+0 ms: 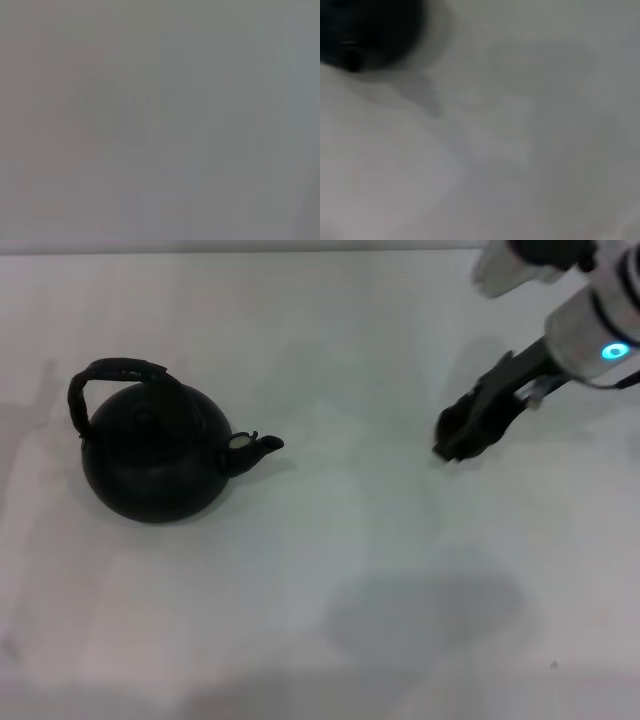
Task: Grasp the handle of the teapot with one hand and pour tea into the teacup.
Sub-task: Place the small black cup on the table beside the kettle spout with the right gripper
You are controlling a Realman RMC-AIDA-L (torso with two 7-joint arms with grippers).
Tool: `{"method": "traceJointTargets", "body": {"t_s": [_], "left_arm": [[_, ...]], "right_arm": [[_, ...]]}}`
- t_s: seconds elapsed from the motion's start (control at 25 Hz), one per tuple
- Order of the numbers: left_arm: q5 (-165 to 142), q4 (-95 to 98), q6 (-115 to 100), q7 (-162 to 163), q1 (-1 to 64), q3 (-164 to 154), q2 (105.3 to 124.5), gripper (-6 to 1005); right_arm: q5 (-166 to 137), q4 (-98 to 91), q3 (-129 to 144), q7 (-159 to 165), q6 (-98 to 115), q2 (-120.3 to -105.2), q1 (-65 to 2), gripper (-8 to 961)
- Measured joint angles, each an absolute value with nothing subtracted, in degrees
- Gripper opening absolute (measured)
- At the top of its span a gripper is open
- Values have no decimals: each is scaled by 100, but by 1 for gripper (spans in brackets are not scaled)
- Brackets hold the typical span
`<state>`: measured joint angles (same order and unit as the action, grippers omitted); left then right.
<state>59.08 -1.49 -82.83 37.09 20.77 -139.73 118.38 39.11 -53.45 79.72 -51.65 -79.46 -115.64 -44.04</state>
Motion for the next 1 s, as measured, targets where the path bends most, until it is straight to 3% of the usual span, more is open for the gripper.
{"method": "traceJointTargets", "body": {"t_s": [0.36,1.0], "left_arm": [[5864,-168,-8281,3704,2169,-13983,11798,887],[5863,-167,-8279,3709,2132,-13984,11786,887]], "right_arm": [[4524,-5404,9102,-4957,-7644,-11619,-4601,753],[4479,-5677,10162,-4522,-6889,-11610,-4360,785]]}}
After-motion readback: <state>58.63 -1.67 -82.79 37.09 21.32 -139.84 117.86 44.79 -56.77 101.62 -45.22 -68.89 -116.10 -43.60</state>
